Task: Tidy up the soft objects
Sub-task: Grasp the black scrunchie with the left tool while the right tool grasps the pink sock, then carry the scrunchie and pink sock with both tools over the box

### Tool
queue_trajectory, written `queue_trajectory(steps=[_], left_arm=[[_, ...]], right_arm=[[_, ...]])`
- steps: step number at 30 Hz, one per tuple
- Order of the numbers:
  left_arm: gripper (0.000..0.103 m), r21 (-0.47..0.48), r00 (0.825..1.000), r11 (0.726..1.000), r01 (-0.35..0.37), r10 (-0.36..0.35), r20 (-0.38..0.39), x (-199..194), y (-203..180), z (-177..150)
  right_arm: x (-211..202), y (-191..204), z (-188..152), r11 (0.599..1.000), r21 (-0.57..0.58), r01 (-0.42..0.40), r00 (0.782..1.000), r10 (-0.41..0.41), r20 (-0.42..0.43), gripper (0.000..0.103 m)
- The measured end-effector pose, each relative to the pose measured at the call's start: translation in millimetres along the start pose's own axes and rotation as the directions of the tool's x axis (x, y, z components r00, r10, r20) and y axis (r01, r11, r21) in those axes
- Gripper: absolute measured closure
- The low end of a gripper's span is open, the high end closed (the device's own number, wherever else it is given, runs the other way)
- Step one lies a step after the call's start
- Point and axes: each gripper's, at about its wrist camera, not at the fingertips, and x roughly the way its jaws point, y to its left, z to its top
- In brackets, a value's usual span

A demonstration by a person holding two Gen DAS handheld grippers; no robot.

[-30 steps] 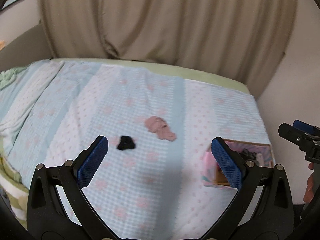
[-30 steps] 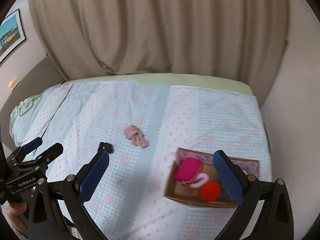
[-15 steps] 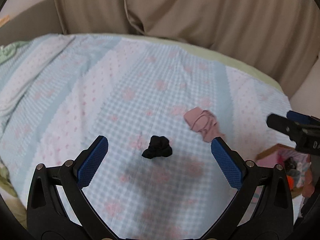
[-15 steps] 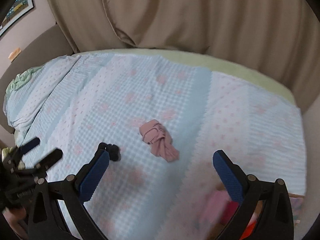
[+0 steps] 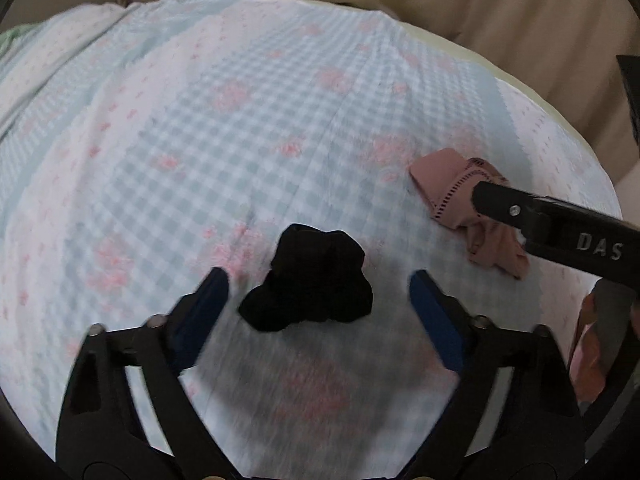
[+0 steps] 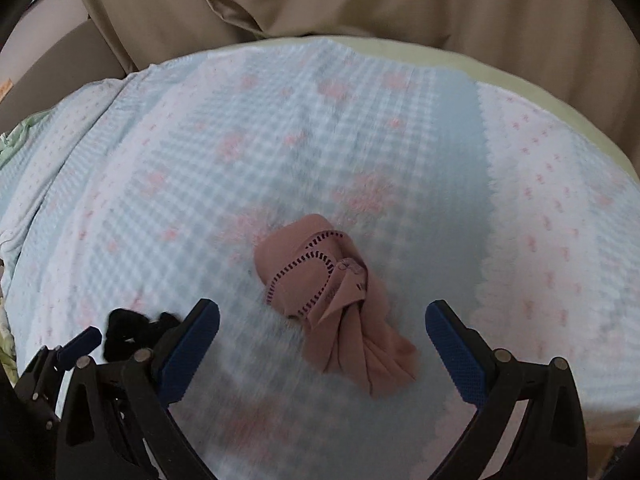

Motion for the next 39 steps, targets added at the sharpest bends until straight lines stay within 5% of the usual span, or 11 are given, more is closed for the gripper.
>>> queue_trajectory(steps=[10,14,18,27,39], left_arm=[[0.059,-0.007,0.999,1.000,-0.028,0.028,-0.036,39,3,-1],[0.075,-0.006,0.999,1.000,-0.020,0.020,-0.048,37,8,4],[0.077,-0.019,0.998,1.000,-0.007,0.006,-0.056,33,16,10],[0.077,0.028,1.000,0.999,-0.026,0.026,0.001,-13,12,27],[0.076,0.075,0.993,0.997,-0.018,0.009,0.116,-151,-18,58]], right_arm=[[50,-1,-2,1.000,-0.002,0.020,0.999,-0.020,-0.049,0.031],[47,2,-1,1.000,-0.023,0.017,0.999,-0.018,-0.041,0.052],[38,2,-2,1.000,-0.016,-0.011,0.999,0.010,-0.039,0.069],[-17,7,2,1.000,0.003,-0.013,1.000,0.013,0.022,0.070],[-184,9,-2,0.998,0.060,-0.030,0.989,0.021,0.149,0.070]])
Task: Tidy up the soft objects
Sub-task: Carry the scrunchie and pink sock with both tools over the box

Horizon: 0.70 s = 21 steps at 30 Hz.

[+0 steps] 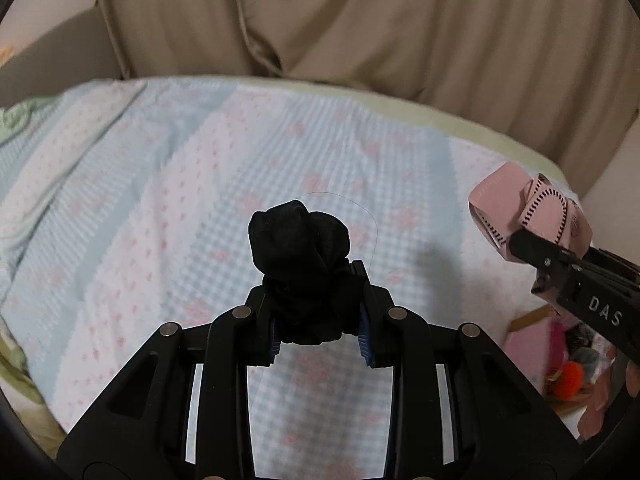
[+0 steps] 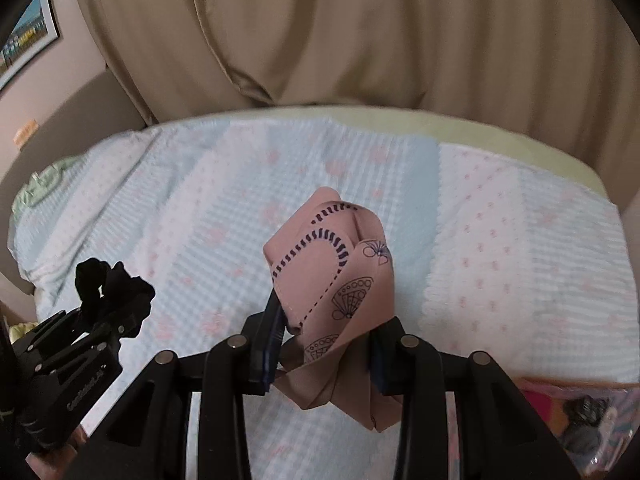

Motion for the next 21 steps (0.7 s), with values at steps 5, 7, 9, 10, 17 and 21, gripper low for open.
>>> queue_trajectory(steps=[5,7,9,10,17,21], left_arm=[[0.076,0.035,0.999,0.999,0.020,-0.022,0.046,-64,-29,13],[0.076,0.050,0.998,0.998,0.032,-0.035,0.058,-87,-43,17],[0.076,0.072,0.996,0.996,0.044,-0.049,0.069,-110,-62,18],[0.076,0.081,0.996,0.995,0.050,-0.056,0.072,-119,-70,19],[0.076,0.167,0.984,0.976,0.137,-0.153,0.086,-172,-146,12],[0.076,0.216,0.976,0.959,0.185,-0.205,0.075,-182,-188,5]], right_arm=[[-71,-8,-1,1.000,0.018,-0.001,0.999,0.000,0.041,0.070],[-102,-14,-3,1.000,0.024,0.005,0.998,-0.007,0.061,0.070],[-131,-23,-6,0.999,0.036,0.011,0.997,-0.013,0.075,0.070],[-145,-28,-9,0.999,0.039,0.017,0.996,-0.021,0.083,0.070],[-218,-83,-31,0.992,0.084,0.098,0.987,-0.107,0.116,0.070],[-244,-123,-49,0.979,0.137,0.150,0.980,-0.165,0.107,0.070]])
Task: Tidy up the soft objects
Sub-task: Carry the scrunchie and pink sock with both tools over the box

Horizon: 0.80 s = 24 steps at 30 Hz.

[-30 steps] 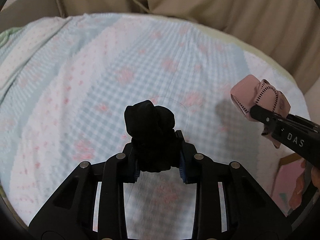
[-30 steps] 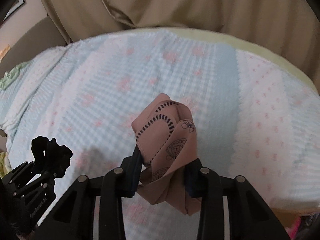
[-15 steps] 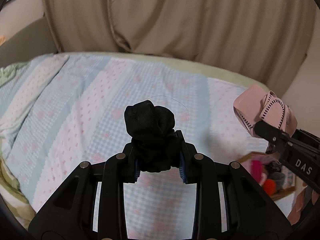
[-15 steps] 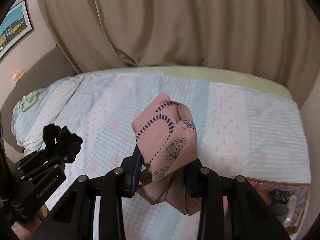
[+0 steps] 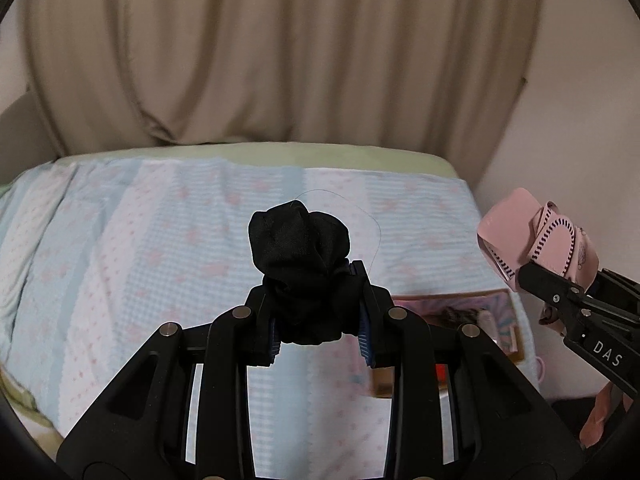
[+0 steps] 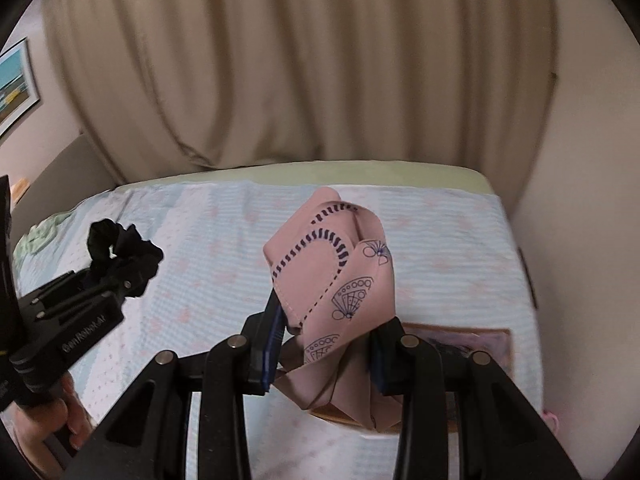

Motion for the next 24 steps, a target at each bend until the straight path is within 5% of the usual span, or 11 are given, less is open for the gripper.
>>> queue_trajectory(steps=[12,24], left_arm=[[0.076,0.100,0.986,0.987,0.125,-0.113,-0.125,58,-105,-23],[0.076,0.141,0.930,0.974,0.178,-0.120,-0.347,163,-169,-69]], right_arm=[[7,-102,-23,0.986,0.099,0.133,0.987,-0.122,-0.105,0.070],[99,-166,-54,0.974,0.198,0.114,0.944,-0.044,-0.326,0.070]])
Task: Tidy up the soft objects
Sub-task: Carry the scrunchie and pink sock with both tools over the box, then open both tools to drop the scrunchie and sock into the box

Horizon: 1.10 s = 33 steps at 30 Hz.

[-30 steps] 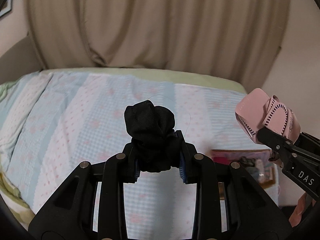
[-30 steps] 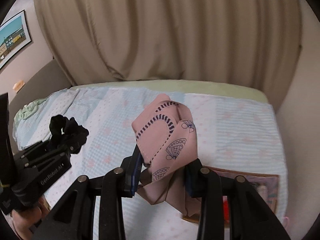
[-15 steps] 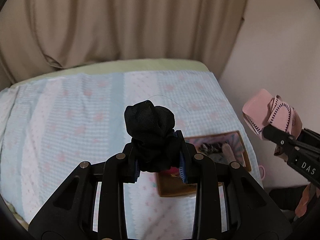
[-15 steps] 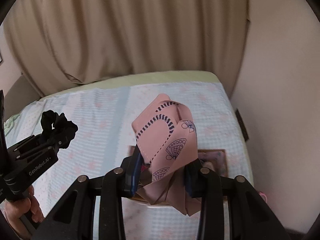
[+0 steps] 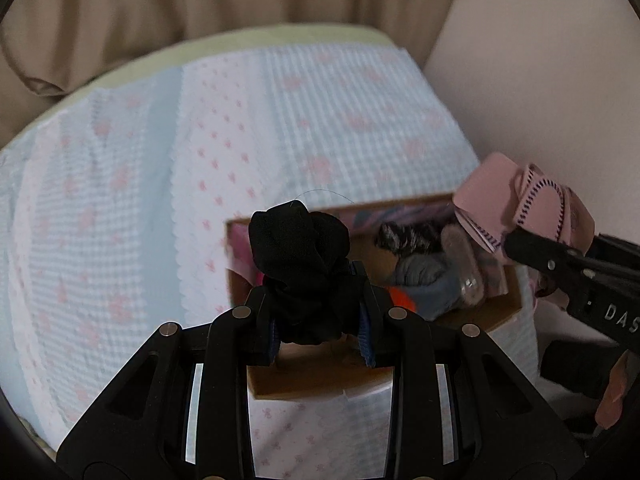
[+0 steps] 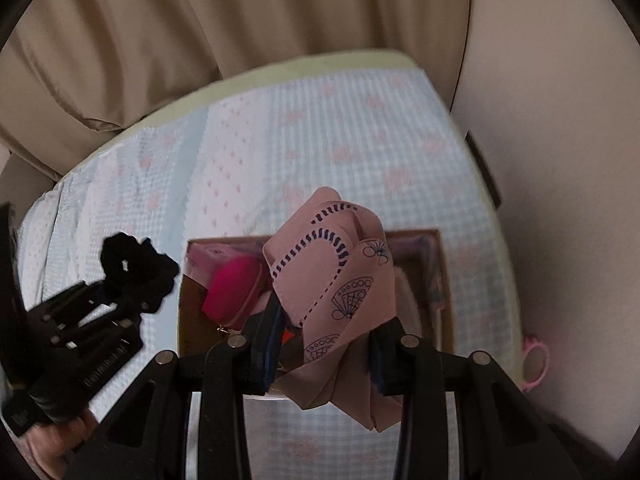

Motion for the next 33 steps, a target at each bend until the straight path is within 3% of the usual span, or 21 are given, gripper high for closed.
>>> queue_trajectory(steps=[4,8,13,14,15,16,17,18,19,21,23,26,33], left_arm=[[0.076,0.028,0.996,1.000,-0.002,0.004,-0.085,39,-8,-5],[0.076,0.068,0.977,0.998,0.001,0.013,-0.213,79,-13,-20],[0.076,0.085,0.960,0.996,0.002,0.022,-0.280,99,-12,-34],[0.070,0.098,0.958,0.995,0.004,0.024,-0.287,102,-14,-35],[0.062,0.103,0.956,0.995,0.017,0.013,-0.292,102,-15,-35],[0.032,0.113,0.955,0.993,0.038,-0.003,-0.296,101,-16,-35],[0.000,0.127,0.955,0.991,0.038,0.002,-0.297,101,-18,-35],[0.001,0.150,0.956,0.989,0.015,0.030,-0.291,98,-20,-36],[0.000,0.171,0.958,0.985,-0.017,0.065,-0.280,96,-21,-37],[0.000,0.186,0.966,0.982,-0.036,0.081,-0.245,89,-19,-38],[0.000,0.175,0.962,0.984,-0.026,0.072,-0.263,88,-15,-40],[0.000,0.176,0.961,0.984,-0.036,0.083,-0.264,86,-11,-44],[0.000,0.177,0.970,0.983,-0.043,0.083,-0.229,63,-5,-45]], right_arm=[[34,-6,7,0.999,0.018,-0.026,0.997,0.027,-0.079,0.070],[66,-12,6,0.998,0.038,-0.046,0.985,0.051,-0.165,0.070],[90,-10,6,0.997,0.040,-0.069,0.971,0.076,-0.227,0.070],[93,-10,6,0.996,0.045,-0.082,0.969,0.090,-0.232,0.064],[95,-10,7,0.995,0.051,-0.089,0.968,0.099,-0.232,0.053],[96,-12,7,0.993,0.065,-0.102,0.967,0.115,-0.229,0.046],[98,-12,8,0.991,0.074,-0.108,0.966,0.122,-0.229,0.026],[100,-13,9,0.991,0.078,-0.107,0.966,0.122,-0.230,0.005],[101,-14,9,0.993,0.073,-0.095,0.966,0.110,-0.232,0.000],[100,-15,9,0.996,0.056,-0.070,0.969,0.081,-0.232,0.000],[101,-16,10,0.997,0.055,-0.057,0.969,0.069,-0.237,0.000],[101,-19,9,0.995,0.069,-0.074,0.963,0.089,-0.255,0.000],[83,-12,6,0.995,0.067,-0.080,0.971,0.093,-0.219,0.000]])
